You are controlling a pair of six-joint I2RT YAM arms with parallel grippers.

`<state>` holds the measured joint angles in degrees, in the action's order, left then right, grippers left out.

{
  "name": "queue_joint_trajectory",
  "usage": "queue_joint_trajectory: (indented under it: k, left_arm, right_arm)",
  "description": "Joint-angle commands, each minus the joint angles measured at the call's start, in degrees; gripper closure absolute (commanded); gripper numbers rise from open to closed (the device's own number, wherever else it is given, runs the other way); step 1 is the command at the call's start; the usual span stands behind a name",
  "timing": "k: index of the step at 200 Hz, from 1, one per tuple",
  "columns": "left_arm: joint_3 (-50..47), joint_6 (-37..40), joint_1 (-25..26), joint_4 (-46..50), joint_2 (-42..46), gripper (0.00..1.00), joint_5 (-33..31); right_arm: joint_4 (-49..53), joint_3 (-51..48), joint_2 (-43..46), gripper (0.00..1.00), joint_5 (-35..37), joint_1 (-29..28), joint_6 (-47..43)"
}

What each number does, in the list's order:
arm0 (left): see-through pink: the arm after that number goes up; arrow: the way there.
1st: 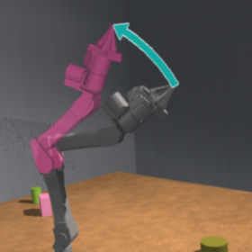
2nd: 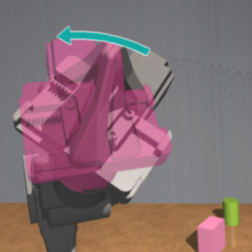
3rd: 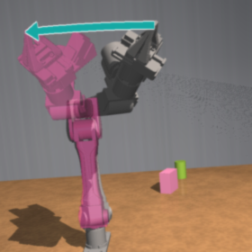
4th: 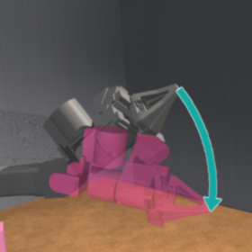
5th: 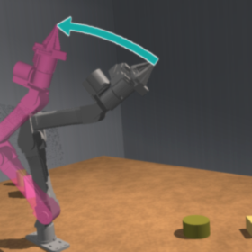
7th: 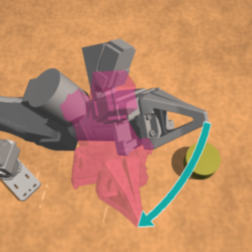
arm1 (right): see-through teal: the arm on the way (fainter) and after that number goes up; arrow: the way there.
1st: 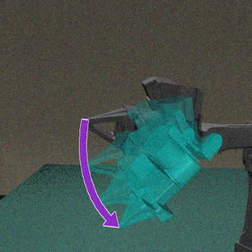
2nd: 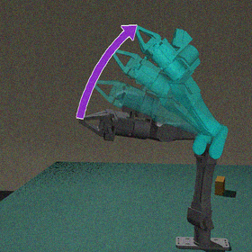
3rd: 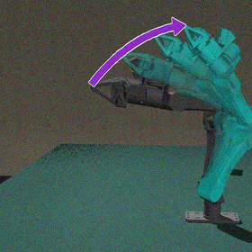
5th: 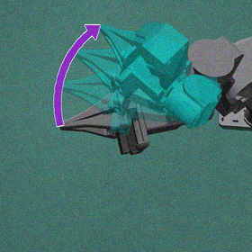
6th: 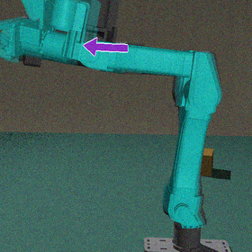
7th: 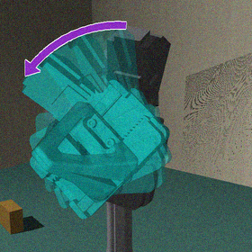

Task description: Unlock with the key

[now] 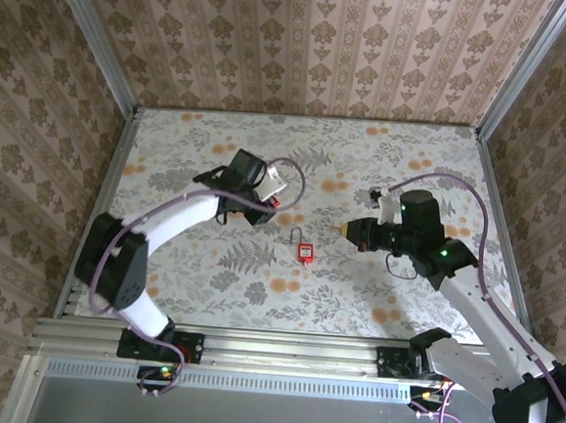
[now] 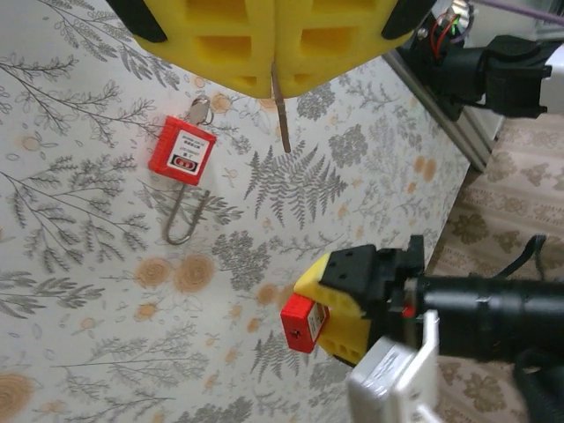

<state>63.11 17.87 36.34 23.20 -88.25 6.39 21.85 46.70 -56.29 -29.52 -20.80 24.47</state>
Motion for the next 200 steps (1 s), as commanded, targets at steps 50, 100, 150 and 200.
queue_joint_trajectory:
  k: [50, 100, 150, 200]
  left_arm:
    - [-18.60, 25.29, 11.15, -17.84, 21.10, 0.87, -0.49]
    - [-19.49, 28.10, 15.70, -15.33, 25.52, 0.90, -1.46]
    - [-19.47, 27.27, 16.83, -14.89, 25.59, 0.97, -1.55]
    - [-18.36, 25.82, 16.79, -13.70, 24.18, 0.97, -0.77]
  right_arm:
    - [4.92, 9.58, -5.78, 1.00, -8.95, 0.45, -5.97]
    - [2.81, 8.32, -8.44, 1.00, -13.25, -3.52, -6.67]
    - [0.16, 6.14, -8.85, 1.00, -10.17, -8.15, -6.94]
    - [-1.20, 4.91, -10.22, 1.00, -9.33, -9.61, -6.40]
